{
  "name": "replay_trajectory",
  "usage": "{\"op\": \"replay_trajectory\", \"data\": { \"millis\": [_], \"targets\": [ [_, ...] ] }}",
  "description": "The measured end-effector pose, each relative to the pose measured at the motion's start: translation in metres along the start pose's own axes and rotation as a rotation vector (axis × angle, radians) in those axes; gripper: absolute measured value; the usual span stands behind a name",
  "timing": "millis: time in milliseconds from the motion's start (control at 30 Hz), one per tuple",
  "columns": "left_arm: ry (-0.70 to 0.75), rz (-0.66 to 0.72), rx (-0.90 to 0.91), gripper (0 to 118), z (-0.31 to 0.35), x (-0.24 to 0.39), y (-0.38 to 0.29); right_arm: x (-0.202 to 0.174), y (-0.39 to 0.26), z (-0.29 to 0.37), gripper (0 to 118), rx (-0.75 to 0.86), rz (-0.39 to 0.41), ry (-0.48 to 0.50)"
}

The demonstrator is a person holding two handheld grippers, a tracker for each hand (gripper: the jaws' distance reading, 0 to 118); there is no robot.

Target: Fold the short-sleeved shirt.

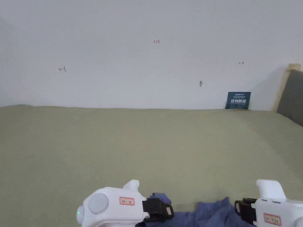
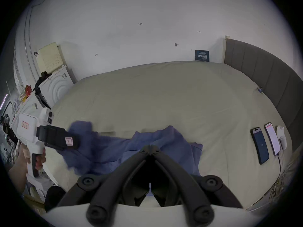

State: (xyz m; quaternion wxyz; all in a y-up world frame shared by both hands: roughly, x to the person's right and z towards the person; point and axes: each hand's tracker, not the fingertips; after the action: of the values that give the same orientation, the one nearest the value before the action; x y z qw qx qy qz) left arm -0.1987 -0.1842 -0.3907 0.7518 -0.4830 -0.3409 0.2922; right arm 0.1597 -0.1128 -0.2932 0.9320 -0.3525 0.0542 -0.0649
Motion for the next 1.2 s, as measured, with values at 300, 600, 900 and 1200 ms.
{"op": "replay_trajectory", "data": {
  "millis": [300, 600, 900, 1200],
  "targets": [
    [-0.054, 0.037, 0.137, 8, 0.021, -0.026, -0.006, 0.01, -0.008, 0.001, 0, -0.022, -0.031, -0.015],
    [-0.127, 0.16, 0.047, 1, -0.06, -0.027, -0.029, 0.008, -0.006, 0.008, 0, 0.011, -0.049, 0.001],
    [-0.006, 0.121, -0.028, 0, -0.116, -0.022, -0.061, 0.0, -0.017, 0.006, 0, -0.013, 0.017, -0.012],
    [0.029, 0.013, 0.064, 0, 0.046, -0.071, -0.024, -0.001, -0.017, 0.006, 0, -0.033, 0.032, -0.001]
  ]
}}
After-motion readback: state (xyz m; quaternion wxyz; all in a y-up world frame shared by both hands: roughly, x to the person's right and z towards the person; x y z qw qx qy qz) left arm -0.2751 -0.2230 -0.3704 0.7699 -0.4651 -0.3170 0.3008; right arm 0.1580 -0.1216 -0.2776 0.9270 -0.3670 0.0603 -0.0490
